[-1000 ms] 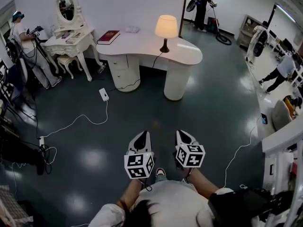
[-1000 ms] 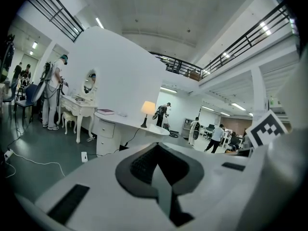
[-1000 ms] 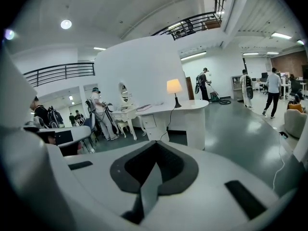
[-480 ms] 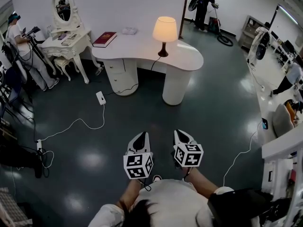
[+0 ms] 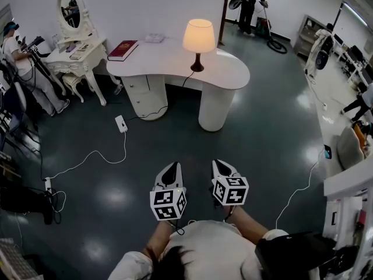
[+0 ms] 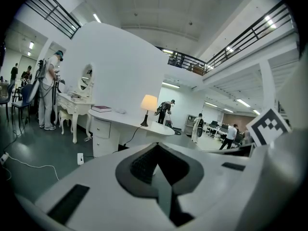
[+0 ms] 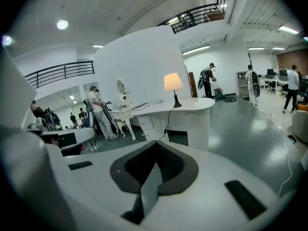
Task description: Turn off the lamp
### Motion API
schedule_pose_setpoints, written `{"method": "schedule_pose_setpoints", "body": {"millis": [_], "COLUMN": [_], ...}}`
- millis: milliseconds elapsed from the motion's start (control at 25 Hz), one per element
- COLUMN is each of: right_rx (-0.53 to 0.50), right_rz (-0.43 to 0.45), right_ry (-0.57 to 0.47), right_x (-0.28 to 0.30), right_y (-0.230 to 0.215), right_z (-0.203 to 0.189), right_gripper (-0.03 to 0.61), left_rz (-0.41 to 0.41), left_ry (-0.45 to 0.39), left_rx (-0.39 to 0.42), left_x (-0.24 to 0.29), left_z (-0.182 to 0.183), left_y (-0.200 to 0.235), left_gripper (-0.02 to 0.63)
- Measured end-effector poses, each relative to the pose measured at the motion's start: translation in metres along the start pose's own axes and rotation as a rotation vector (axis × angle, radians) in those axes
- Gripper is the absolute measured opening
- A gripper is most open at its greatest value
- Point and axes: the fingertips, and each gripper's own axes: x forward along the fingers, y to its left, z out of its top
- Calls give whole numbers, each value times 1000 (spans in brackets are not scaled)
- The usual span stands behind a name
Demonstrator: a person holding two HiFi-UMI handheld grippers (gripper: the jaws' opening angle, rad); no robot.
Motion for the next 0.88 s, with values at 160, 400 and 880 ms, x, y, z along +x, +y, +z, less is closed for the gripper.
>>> {"method": "schedule_pose_setpoints", "body": {"millis": [160,400,880], "right_rx": [1,25,73], "right_rz": [0,-3,-79], "right_ry": [15,38,62], "right_x": [9,21,81], "right_y": [-10,-18,-41], "right_z": [-2,-12,-7], "right_gripper": [-2,-2,-2], "left_rz": [4,9,29], "left_ry": [8,46,22], "left_rx": [0,8,43], "left_x": [13,22,82], "left_z": [-2,-15,7], "left_y": [1,4,55], "left_gripper": [8,8,8]}}
